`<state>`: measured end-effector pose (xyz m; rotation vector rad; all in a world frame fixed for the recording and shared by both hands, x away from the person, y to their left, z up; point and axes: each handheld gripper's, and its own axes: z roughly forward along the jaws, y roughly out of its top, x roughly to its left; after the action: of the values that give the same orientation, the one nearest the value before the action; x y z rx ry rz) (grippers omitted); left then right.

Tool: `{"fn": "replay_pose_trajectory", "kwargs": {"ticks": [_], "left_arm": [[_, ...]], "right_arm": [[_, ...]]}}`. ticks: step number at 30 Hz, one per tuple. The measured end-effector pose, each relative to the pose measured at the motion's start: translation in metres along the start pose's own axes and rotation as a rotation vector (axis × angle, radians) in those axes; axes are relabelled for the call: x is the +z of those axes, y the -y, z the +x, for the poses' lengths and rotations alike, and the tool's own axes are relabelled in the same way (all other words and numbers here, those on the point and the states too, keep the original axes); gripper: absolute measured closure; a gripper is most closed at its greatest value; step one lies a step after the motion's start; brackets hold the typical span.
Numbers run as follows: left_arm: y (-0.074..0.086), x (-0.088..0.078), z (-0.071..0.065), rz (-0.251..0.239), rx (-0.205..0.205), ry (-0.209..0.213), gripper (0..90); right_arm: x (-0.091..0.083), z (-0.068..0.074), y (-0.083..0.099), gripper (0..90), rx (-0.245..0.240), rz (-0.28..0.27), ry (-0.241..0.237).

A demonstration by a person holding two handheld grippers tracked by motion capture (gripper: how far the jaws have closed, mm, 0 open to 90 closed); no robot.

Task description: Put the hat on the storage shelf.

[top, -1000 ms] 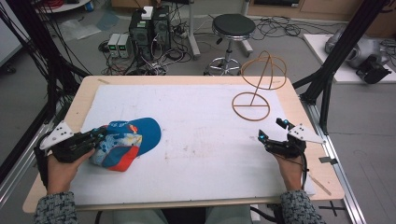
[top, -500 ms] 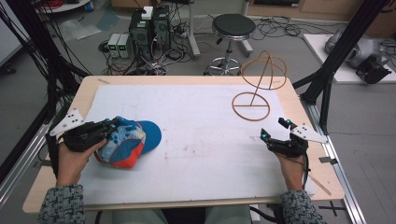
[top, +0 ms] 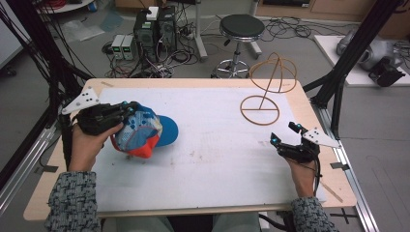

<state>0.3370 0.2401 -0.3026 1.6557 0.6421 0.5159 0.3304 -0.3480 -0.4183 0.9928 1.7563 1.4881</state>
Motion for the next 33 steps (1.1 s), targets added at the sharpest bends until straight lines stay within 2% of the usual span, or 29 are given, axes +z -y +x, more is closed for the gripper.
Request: {"fn": "replay_pose_trajectory", "kwargs": {"ticks": [2,10,18,19,28,33], "left_arm": [[-0.007,0.005,0.0,-0.01,0.002,0.012,88.3],[-0.045,0.032,-0.003,-0.005,0.057,0.052,88.3],[-0.084,0.05,-0.001,-0.059,0.1,0.073,88.3],[-0.084,0.05,-0.001,-0.059,0.1,0.073,88.3],[-0.117,0.067,0.006,-0.123,0.097,0.076,88.3],[-0.128,0.076,0.007,-0.138,0.098,0.088,88.3]], "right_arm": [[0.0,0.0,0.0,12.4,-0.001,-0.002,-0.001],[0.001,-0.001,0.001,12.4,0.008,-0.001,-0.008],[0.003,-0.002,0.001,12.4,0.019,0.005,-0.017],[0.003,-0.002,0.001,12.4,0.019,0.005,-0.017],[0.004,-0.005,0.002,12.4,0.028,0.004,-0.024],[0.004,-0.005,0.002,12.4,0.031,0.002,-0.027]]}}
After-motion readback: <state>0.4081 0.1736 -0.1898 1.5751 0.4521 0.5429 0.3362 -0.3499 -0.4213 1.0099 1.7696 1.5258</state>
